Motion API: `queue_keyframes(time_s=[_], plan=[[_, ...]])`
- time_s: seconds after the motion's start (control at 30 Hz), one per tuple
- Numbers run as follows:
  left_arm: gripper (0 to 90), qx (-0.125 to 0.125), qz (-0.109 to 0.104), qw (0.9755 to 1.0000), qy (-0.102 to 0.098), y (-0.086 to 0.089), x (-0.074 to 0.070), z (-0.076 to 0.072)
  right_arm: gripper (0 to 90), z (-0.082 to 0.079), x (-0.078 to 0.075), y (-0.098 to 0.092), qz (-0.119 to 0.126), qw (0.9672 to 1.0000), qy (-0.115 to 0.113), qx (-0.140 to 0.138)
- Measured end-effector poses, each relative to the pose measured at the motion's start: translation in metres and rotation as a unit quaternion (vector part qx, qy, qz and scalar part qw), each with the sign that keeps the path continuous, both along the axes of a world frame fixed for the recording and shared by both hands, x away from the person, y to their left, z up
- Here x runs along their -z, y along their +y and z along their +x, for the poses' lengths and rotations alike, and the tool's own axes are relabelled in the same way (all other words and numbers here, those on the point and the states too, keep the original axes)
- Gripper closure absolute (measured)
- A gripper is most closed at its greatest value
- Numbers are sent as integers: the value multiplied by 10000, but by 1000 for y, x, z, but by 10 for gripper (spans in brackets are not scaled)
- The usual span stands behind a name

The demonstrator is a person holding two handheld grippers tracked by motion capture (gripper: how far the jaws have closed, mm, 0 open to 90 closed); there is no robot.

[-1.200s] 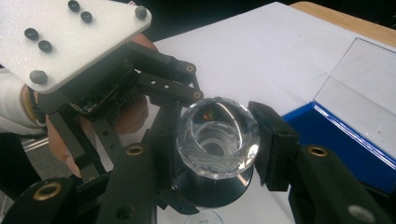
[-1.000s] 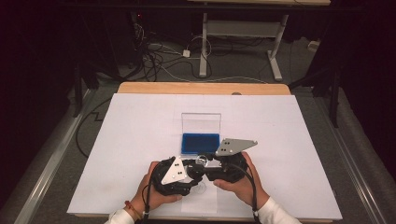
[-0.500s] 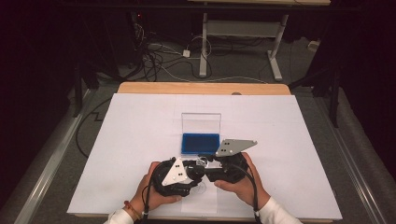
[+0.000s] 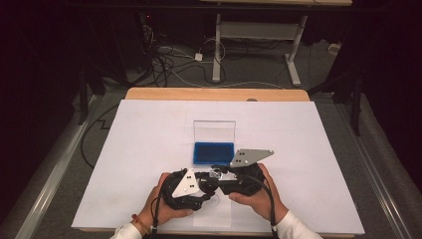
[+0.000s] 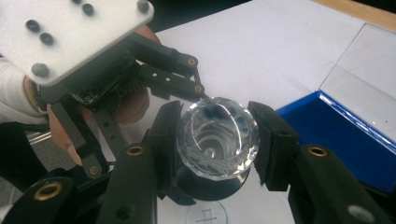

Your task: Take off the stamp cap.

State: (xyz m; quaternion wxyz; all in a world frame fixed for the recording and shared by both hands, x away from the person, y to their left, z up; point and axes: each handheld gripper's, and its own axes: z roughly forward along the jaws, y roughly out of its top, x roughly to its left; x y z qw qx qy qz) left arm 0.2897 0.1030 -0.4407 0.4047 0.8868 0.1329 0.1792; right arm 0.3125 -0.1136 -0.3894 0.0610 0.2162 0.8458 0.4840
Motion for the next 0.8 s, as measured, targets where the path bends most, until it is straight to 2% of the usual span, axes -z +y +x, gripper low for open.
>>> queue_keyframes(time_s=[0.03, 0.1, 0.17, 0.23, 0.3, 0.33, 0.5, 0.7, 0.73, 0.77, 0.8], plan=[[370, 28, -63, 10000, 57, 1, 0, 1, 575, 0, 0, 0, 5, 10000, 7, 7], [371, -5, 39, 10000, -27, 0, 0, 0, 575, 1, 0, 0, 24, 10000, 52, 17], [371, 36, 6, 10000, 6, 1, 0, 0, 575, 0, 0, 0, 17, 10000, 15, 17], [371, 56, -166, 9997, 174, 2, 0, 2, 576, 0, 0, 0, 31, 10000, -8, 19], [371, 72, -183, 9995, 242, 1, 2, 3, 576, -1, 0, 1, 17, 10000, -61, 40], [371, 89, -261, 9991, 321, 2, 2, 4, 575, -2, 0, 1, -16, 10000, -91, 37], [371, 123, -280, 9985, 456, 2, 4, 6, 576, -3, 2, 2, -73, 9999, -136, 48], [371, 150, -435, 9968, 660, 2, 7, 8, 576, -5, 3, 3, -79, 9997, -196, 86], [371, 193, -507, 9957, 751, 2, 8, 8, 576, -5, 3, 3, -89, 9997, -207, 85], [371, 133, -498, 9963, 682, 2, 8, 8, 576, -5, 4, 3, -65, 9997, -209, 86], [371, 146, -522, 9959, 731, 3, 8, 8, 576, -5, 4, 3, -45, 9997, -201, 102]])
